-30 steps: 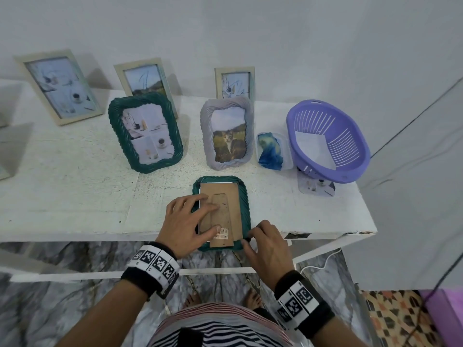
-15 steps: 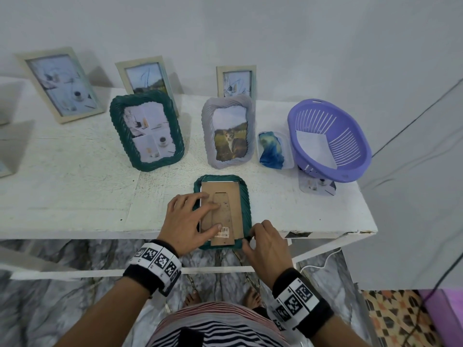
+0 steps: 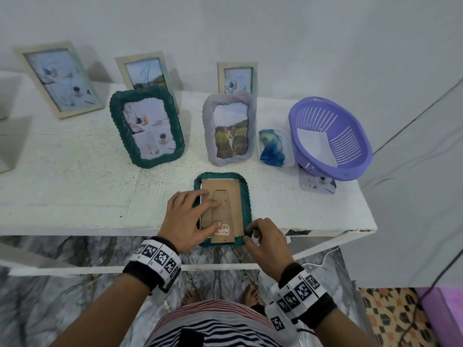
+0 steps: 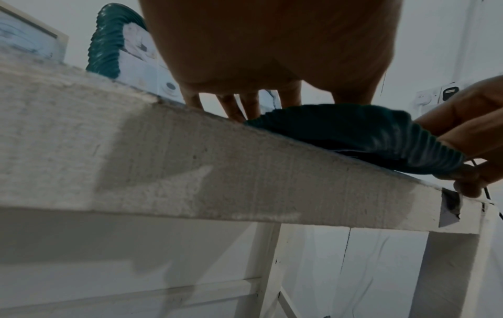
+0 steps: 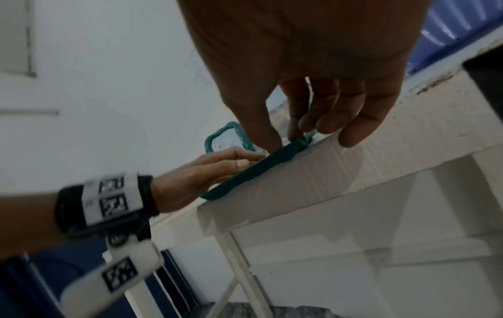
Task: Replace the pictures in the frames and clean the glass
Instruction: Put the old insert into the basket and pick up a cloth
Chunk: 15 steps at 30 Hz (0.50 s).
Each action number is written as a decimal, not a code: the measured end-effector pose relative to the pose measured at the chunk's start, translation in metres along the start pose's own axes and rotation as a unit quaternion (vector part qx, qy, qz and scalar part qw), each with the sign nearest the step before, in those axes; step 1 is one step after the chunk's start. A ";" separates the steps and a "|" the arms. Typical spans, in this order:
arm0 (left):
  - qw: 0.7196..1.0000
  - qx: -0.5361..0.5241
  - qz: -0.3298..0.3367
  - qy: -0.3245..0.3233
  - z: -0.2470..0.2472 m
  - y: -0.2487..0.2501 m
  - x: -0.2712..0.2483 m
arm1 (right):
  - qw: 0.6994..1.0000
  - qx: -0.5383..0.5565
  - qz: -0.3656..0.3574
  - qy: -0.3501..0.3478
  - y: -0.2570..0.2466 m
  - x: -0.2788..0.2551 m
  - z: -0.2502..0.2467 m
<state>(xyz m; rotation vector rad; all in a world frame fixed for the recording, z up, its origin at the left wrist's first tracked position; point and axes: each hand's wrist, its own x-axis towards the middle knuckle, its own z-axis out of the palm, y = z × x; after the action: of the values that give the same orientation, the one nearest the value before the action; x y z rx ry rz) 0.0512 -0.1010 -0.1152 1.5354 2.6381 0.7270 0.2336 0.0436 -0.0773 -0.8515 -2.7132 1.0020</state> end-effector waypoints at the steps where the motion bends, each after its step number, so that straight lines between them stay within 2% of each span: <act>1: 1.000 0.000 0.000 -0.001 0.000 0.000 0.000 | 1.000 -0.013 -0.002 0.013 0.001 -0.001 0.000; 7: 1.000 0.004 0.001 -0.003 0.000 -0.001 0.000 | 0.997 -0.032 -0.052 0.036 0.003 -0.002 0.007; 15: 1.000 0.000 0.011 -0.003 0.000 -0.002 -0.001 | 0.994 -0.046 -0.097 0.029 0.009 -0.001 0.004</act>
<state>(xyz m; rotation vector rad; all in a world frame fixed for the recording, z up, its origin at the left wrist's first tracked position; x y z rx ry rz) 0.0499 -0.1028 -0.1158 1.5674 2.6199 0.7220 0.2372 0.0461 -0.0862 -0.6038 -2.7464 0.8045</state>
